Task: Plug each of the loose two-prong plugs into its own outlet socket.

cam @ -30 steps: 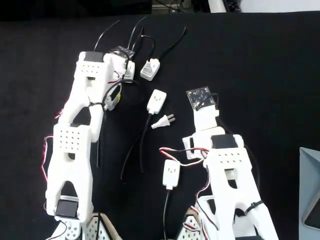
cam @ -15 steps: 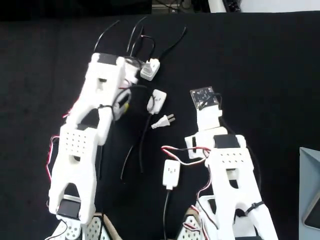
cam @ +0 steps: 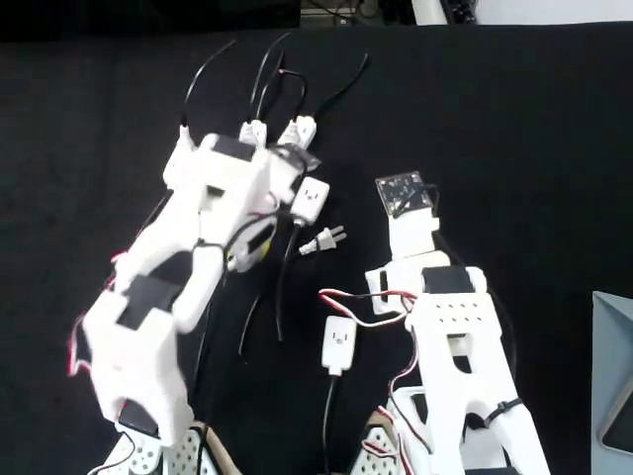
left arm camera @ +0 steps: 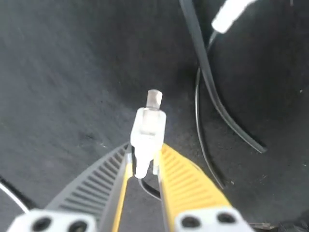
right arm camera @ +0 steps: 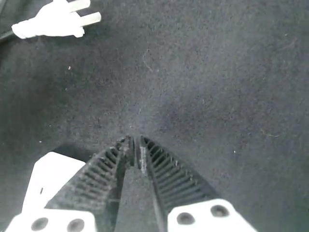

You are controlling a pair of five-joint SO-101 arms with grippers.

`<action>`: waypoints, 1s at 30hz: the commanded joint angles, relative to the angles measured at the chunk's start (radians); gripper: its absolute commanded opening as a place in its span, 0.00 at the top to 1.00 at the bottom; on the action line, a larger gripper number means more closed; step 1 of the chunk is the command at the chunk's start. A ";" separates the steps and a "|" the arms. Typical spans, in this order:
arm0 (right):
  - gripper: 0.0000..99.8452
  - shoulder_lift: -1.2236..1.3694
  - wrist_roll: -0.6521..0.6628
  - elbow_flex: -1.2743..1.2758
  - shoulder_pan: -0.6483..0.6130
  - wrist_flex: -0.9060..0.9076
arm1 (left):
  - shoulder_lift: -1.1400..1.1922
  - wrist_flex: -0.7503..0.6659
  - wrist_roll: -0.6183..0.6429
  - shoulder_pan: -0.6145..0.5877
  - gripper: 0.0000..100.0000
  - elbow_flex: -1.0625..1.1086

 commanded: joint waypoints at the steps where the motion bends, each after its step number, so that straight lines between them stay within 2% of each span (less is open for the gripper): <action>1: 0.98 -0.022 0.012 -0.016 0.012 -0.015 | -0.186 -0.163 -0.021 0.012 0.97 0.255; 6: 0.98 -0.022 0.012 -0.016 0.012 -0.015 | -0.341 -0.304 -0.117 0.012 0.97 0.507; 16: 0.98 -0.021 0.014 -0.012 0.011 -0.021 | -0.577 -0.502 -0.117 0.001 0.97 0.776; 18: 0.98 -0.021 0.014 -0.005 0.011 -0.041 | -0.614 -0.509 -0.115 -0.002 0.94 0.794; 23: 0.98 -0.021 0.060 0.025 0.011 -0.066 | -0.689 -0.508 -0.100 -0.002 0.78 0.846; 27: 0.98 -0.021 0.061 0.024 0.011 -0.064 | -0.769 -0.508 -0.066 -0.025 0.77 0.858; 30: 0.98 -0.021 0.061 0.016 0.011 -0.061 | -0.847 -0.506 -0.063 -0.104 0.77 0.854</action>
